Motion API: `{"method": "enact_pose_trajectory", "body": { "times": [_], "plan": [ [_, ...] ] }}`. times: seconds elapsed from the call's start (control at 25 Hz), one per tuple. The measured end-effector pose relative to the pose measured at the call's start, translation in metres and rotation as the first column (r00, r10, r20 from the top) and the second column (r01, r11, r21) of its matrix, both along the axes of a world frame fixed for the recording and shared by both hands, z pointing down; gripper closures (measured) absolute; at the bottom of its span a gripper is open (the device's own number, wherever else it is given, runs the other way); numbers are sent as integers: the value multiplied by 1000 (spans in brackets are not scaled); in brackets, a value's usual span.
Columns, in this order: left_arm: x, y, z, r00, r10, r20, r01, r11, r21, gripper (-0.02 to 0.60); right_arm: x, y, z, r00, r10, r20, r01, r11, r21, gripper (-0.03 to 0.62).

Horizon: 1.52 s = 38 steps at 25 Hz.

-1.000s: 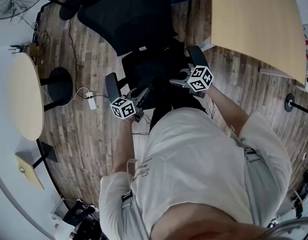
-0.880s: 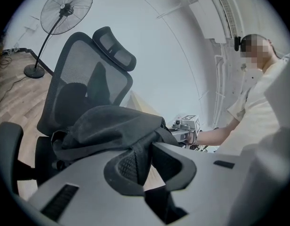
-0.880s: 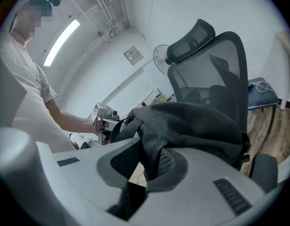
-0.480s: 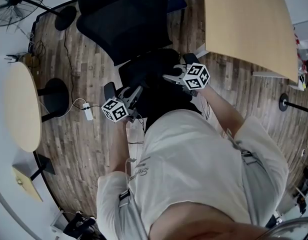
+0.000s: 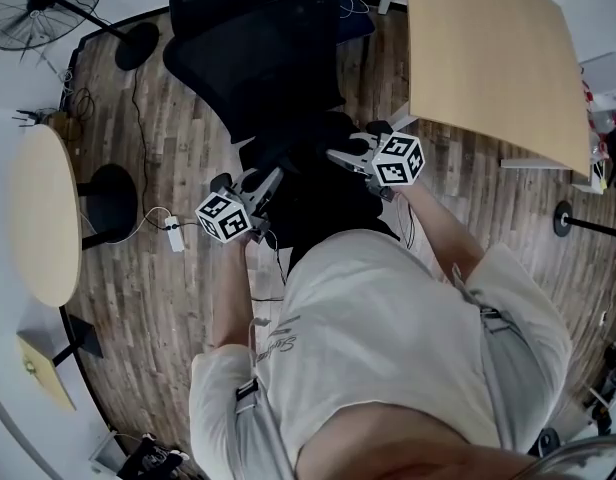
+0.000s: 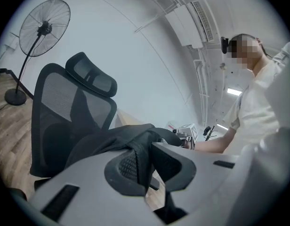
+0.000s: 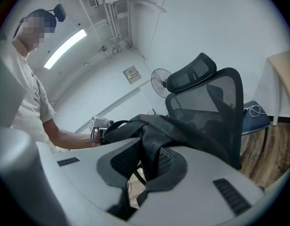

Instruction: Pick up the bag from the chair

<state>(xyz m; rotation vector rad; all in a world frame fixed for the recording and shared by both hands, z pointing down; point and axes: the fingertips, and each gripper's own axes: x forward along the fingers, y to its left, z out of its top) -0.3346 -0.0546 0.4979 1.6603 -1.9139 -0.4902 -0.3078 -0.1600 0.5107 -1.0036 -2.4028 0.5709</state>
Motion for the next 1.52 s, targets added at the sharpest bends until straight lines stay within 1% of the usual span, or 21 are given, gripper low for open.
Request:
{"method": "enact_pose_trajectory", "body": {
  "times": [0.16,0.36,0.48,0.64,0.8,0.96,1.12,1.32,1.44,1.52],
  "plan": [
    [2,3,-21,999,0,45,-2,1000,28,531,4,3,-22,998,-1,57,0,1000,20,565],
    [21,5,-49,994,19,104,-23,999,30,531,21,4,-52,990,-5,140,-3,998,60,565],
    [24,7,-69,989,19,146,-23,999,25,531,22,5,-73,980,-9,199,-7,997,79,565],
    [24,6,-91,980,12,200,-22,999,48,531,20,4,-98,960,-6,280,-26,994,109,565],
    [22,2,-115,966,19,260,-36,998,60,531,16,-1,-122,932,15,362,-66,989,129,565],
    [18,-4,-138,943,21,331,-44,997,63,531,14,-6,-146,912,14,411,-80,986,144,565],
    [14,-6,-160,923,9,384,-42,996,77,531,11,-7,-169,886,13,463,-103,980,168,565],
    [13,-6,-185,903,-1,430,-54,992,114,531,10,-8,-197,856,22,517,-130,976,173,566],
    [15,-6,-194,892,3,453,-63,991,117,531,13,-7,-206,850,16,527,-125,977,172,566],
    [16,-6,-195,889,4,458,-64,991,115,531,15,-7,-207,850,16,526,-124,977,171,566]
  ]
}}
